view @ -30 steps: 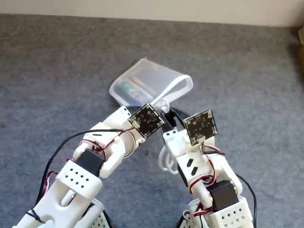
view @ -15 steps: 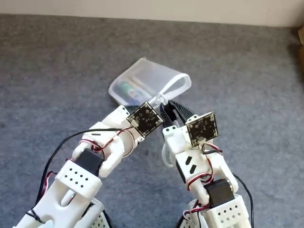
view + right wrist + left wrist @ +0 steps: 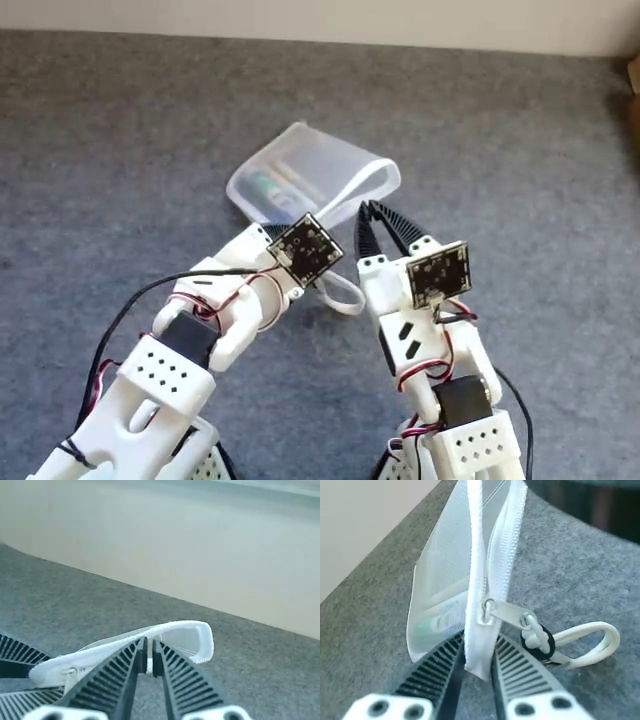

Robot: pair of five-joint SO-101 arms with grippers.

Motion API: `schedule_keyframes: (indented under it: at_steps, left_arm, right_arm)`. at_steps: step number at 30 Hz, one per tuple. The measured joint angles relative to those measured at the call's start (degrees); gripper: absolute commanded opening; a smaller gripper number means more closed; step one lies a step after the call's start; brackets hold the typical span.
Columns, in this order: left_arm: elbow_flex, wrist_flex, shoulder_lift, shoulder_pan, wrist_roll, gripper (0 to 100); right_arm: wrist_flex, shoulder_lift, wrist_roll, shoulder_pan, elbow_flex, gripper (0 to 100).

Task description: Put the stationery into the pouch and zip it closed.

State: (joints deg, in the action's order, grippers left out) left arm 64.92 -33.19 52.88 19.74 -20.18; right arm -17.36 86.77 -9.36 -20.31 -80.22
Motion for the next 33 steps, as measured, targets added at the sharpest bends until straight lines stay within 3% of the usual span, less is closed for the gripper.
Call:
schedule_keyframes:
  at_steps: [5, 8, 14, 20, 24, 28, 33]
  left_arm:
    - [0.00, 0.00, 0.00, -0.35, 0.00, 1]
    - [0.00, 0.00, 0.00, -0.44, 0.18, 1]
    - [-2.55, -1.23, 0.44, -3.52, 2.81, 1]
    - [-7.65, -13.63, 6.68, -4.57, 5.27, 1]
    - [-11.08, -21.80, 10.02, -4.84, 5.89, 1]
    - [-14.07, -27.87, 11.25, -4.75, 5.89, 1]
    - [-18.46, -32.97, 11.34, -5.10, 5.98, 1]
  right_arm:
    - [-4.57, 0.00, -0.62, -0.09, 0.00, 0.9]
    - [-11.96, 0.00, -1.41, -1.05, 3.87, 1.7]
    - [-30.24, 0.09, -1.58, -8.53, 16.70, 13.0]
    - [-41.23, 1.23, -1.23, -13.54, 22.24, 14.0]
    - [-46.68, 2.20, 3.43, -16.70, 22.59, 14.0]
    - [-47.12, 10.64, 4.22, -21.63, 22.42, 14.0]
    - [-39.56, 17.58, 3.52, -23.65, 11.96, 13.9]
